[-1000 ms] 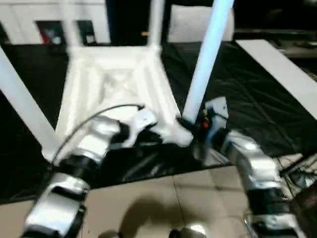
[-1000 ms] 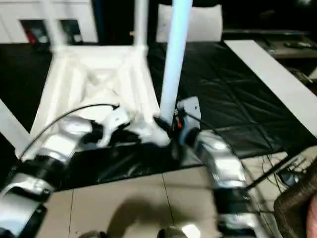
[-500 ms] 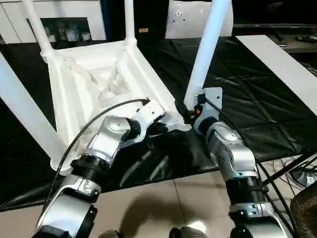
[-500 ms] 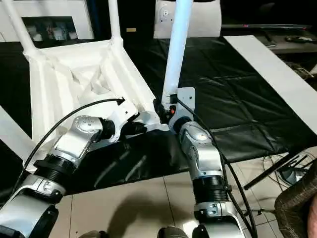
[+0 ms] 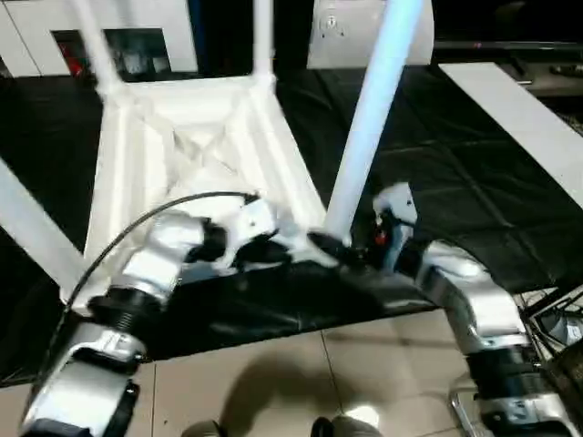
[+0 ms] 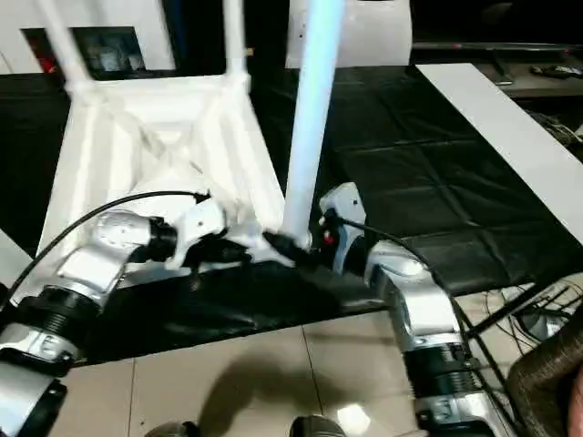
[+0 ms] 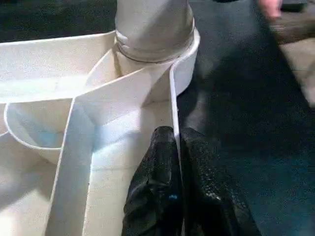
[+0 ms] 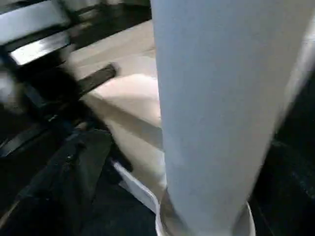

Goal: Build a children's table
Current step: Rotate leg to tighten

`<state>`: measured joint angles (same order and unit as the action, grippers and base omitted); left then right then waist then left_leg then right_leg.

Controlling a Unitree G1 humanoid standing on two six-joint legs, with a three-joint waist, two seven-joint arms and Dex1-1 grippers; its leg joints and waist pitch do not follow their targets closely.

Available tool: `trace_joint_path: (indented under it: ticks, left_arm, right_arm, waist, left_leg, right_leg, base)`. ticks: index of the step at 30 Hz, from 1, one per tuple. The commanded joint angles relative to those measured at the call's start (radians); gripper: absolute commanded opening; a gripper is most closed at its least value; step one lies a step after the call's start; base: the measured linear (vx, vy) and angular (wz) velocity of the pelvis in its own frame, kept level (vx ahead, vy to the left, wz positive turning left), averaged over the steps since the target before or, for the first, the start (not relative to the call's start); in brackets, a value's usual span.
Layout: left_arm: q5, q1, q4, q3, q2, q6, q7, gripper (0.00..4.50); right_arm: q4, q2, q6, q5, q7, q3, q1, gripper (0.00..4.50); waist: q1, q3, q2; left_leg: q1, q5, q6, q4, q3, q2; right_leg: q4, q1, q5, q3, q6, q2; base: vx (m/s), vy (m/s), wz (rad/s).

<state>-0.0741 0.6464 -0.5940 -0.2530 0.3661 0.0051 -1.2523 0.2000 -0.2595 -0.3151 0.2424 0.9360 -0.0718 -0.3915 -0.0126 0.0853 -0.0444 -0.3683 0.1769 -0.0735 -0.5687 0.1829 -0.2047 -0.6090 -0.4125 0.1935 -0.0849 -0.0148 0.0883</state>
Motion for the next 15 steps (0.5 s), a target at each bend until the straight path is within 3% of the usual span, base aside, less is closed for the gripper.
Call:
trace_joint_path:
  ticks: [1,2,3,4,8,11,15]
  left_arm:
    - [0.007,0.007,-0.011,-0.056,0.002,-0.048,-0.092,0.00]
    - [-0.001,0.014,-0.021,-0.065,0.012,-0.060,-0.112,0.00]
    - [-0.006,0.021,-0.028,-0.072,0.021,-0.073,-0.130,0.00]
    - [-0.010,0.031,-0.041,-0.081,0.031,-0.093,-0.159,0.00]
    - [-0.005,0.042,-0.061,-0.091,0.038,-0.119,-0.197,0.00]
    - [-0.007,0.056,-0.079,-0.102,0.044,-0.146,-0.233,0.00]
    - [-0.007,0.074,-0.109,-0.116,0.046,-0.183,-0.268,0.00]
  right_arm:
    - [-0.033,-0.025,-0.027,0.059,0.111,-0.022,-0.004,4.31]
    - [-0.029,-0.042,-0.031,0.067,0.149,-0.028,-0.006,4.20]
    - [-0.025,-0.056,-0.033,0.071,0.181,-0.035,-0.007,4.12]
    - [-0.016,-0.079,-0.036,0.079,0.228,-0.047,-0.009,4.09]
    - [0.002,-0.108,-0.030,0.084,0.286,-0.062,-0.013,3.66]
    - [0.034,-0.136,-0.015,0.075,0.343,-0.079,-0.021,3.63]
    - [0.065,-0.158,0.001,0.071,0.383,-0.089,-0.040,3.12]
  waist:
    - [-0.004,-0.069,0.001]
    - [-0.006,-0.071,-0.003]
    - [-0.011,-0.070,0.001]
    - [-0.016,-0.071,-0.004]
    - [-0.027,-0.075,-0.005]
    - [-0.035,-0.078,-0.003]
    - [-0.047,-0.080,-0.004]
  left_leg:
    - [0.009,0.104,0.121,0.050,-0.001,-0.029]
    - [0.009,0.102,0.122,0.049,-0.001,-0.030]
    - [0.012,0.102,0.121,0.050,-0.001,-0.033]
    - [0.015,0.108,0.117,0.050,0.001,-0.033]
    - [0.013,0.091,0.106,0.048,0.000,-0.034]
    - [0.013,0.080,0.105,0.044,0.001,-0.034]
    - [0.013,0.080,0.098,0.042,0.003,-0.034]
  right_leg:
    - [0.057,0.065,0.008,0.060,-0.285,0.055]
    - [0.056,0.066,0.010,0.061,-0.285,0.056]
    - [0.056,0.062,0.022,0.060,-0.283,0.055]
    - [0.057,0.062,0.036,0.060,-0.279,0.054]
    - [0.052,0.066,0.026,0.059,-0.280,0.058]
    - [0.048,0.066,0.012,0.058,-0.285,0.057]
    - [0.045,0.065,0.009,0.057,-0.289,0.057]
  base:
    - [0.000,0.000,0.00]
    - [0.000,0.000,0.00]
    - [0.000,0.000,0.00]
    - [0.000,0.000,0.00]
    - [0.000,0.000,0.00]
    - [0.000,0.000,0.00]
    - [0.000,0.000,0.00]
